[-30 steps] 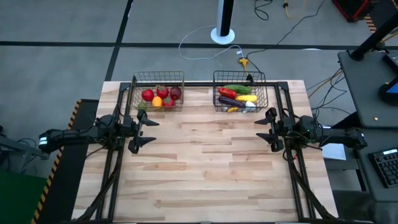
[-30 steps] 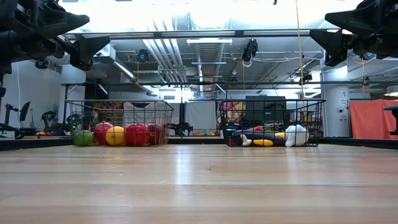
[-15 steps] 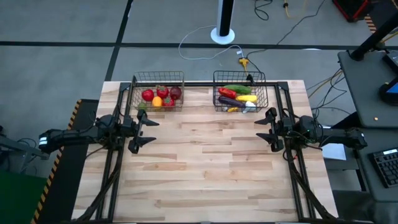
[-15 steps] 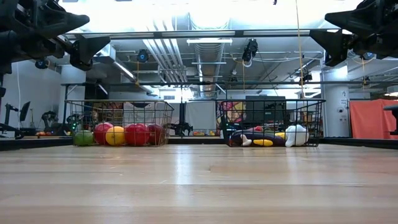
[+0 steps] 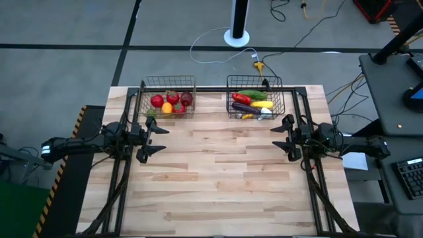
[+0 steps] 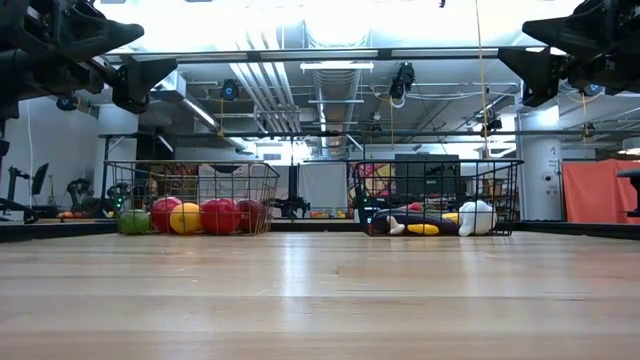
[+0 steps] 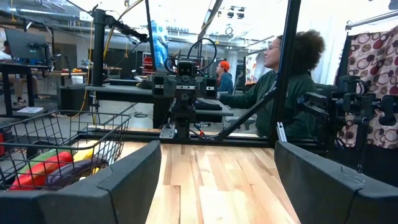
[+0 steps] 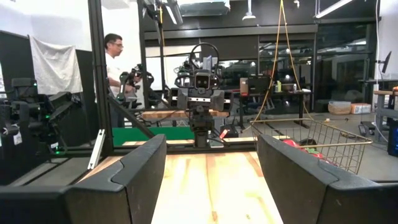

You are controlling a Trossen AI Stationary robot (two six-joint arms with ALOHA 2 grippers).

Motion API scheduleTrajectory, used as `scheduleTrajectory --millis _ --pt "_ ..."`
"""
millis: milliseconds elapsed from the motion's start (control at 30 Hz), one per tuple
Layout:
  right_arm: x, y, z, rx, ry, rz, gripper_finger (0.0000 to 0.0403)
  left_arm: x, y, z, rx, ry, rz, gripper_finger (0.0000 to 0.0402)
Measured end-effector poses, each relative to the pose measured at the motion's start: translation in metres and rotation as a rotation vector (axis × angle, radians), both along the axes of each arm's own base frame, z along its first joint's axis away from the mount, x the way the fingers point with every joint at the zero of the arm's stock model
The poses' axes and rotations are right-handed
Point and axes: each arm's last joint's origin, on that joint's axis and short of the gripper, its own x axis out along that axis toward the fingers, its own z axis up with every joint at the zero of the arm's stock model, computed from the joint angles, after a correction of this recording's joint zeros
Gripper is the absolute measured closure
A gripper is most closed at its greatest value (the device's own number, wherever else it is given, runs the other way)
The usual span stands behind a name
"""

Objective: Sort produce into baskets
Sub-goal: Return to Home Position

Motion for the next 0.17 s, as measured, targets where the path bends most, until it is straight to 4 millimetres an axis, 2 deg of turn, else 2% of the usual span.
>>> scheduleTrajectory --millis 167 --pt "0.0 0.0 0.0 0.0 0.0 0.0 0.0158 0.0 0.0 0.0 0.0 0.0 0.0 0.0106"
